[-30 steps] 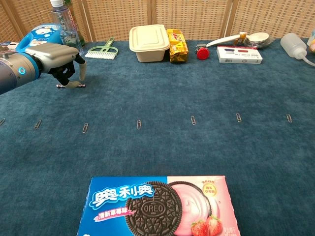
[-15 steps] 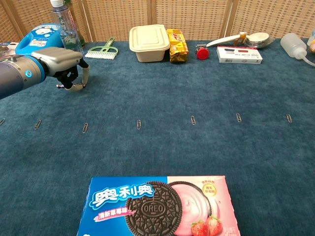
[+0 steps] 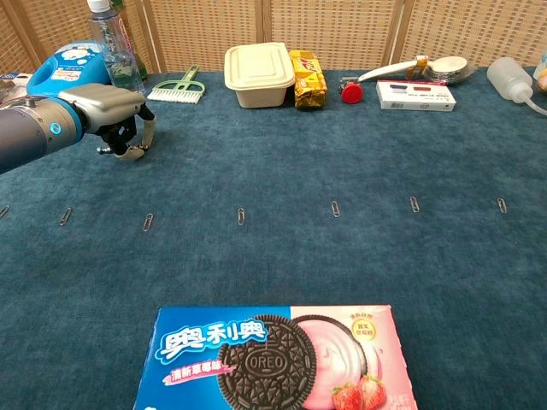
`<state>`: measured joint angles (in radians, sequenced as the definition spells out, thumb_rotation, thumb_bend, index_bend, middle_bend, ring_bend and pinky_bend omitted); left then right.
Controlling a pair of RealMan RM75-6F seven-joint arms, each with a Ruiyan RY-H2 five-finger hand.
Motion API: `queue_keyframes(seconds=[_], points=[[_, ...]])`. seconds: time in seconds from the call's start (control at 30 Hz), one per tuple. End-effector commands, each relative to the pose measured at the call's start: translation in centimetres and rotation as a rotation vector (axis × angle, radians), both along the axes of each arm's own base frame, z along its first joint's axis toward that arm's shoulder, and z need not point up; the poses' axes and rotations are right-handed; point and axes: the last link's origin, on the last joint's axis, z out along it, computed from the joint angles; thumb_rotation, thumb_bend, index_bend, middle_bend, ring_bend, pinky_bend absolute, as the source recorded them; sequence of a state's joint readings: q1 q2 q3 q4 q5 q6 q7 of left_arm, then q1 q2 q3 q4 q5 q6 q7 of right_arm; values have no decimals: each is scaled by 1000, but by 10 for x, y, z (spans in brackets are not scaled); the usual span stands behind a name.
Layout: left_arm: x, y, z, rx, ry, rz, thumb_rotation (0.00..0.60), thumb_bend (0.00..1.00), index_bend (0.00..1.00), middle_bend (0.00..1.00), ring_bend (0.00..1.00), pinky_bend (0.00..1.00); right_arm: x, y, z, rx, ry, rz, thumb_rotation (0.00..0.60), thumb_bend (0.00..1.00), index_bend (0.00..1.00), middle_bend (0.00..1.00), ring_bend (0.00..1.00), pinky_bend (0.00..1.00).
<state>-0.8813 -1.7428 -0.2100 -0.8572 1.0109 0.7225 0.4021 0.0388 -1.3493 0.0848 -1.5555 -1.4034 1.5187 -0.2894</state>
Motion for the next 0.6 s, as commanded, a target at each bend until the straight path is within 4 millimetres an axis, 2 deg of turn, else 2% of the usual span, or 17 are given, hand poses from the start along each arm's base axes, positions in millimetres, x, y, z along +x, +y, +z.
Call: queue_keyframes(seconds=[0.03, 0.33, 0.6], points=[[0, 0, 0, 0, 3, 2, 600, 687, 500, 828, 832, 857, 0, 0, 0, -1, 1, 0, 600, 426, 0, 68, 134, 176], [-1, 1, 3, 2, -2, 3, 600, 687, 602, 837, 849, 857, 0, 0, -1, -3, -1, 2, 600, 426, 0, 68, 134, 177], [8, -5, 16, 16, -135, 2, 600, 687, 610, 841, 853, 857, 1, -3, -4, 6, -7, 11, 600, 426, 0, 68, 134, 177]])
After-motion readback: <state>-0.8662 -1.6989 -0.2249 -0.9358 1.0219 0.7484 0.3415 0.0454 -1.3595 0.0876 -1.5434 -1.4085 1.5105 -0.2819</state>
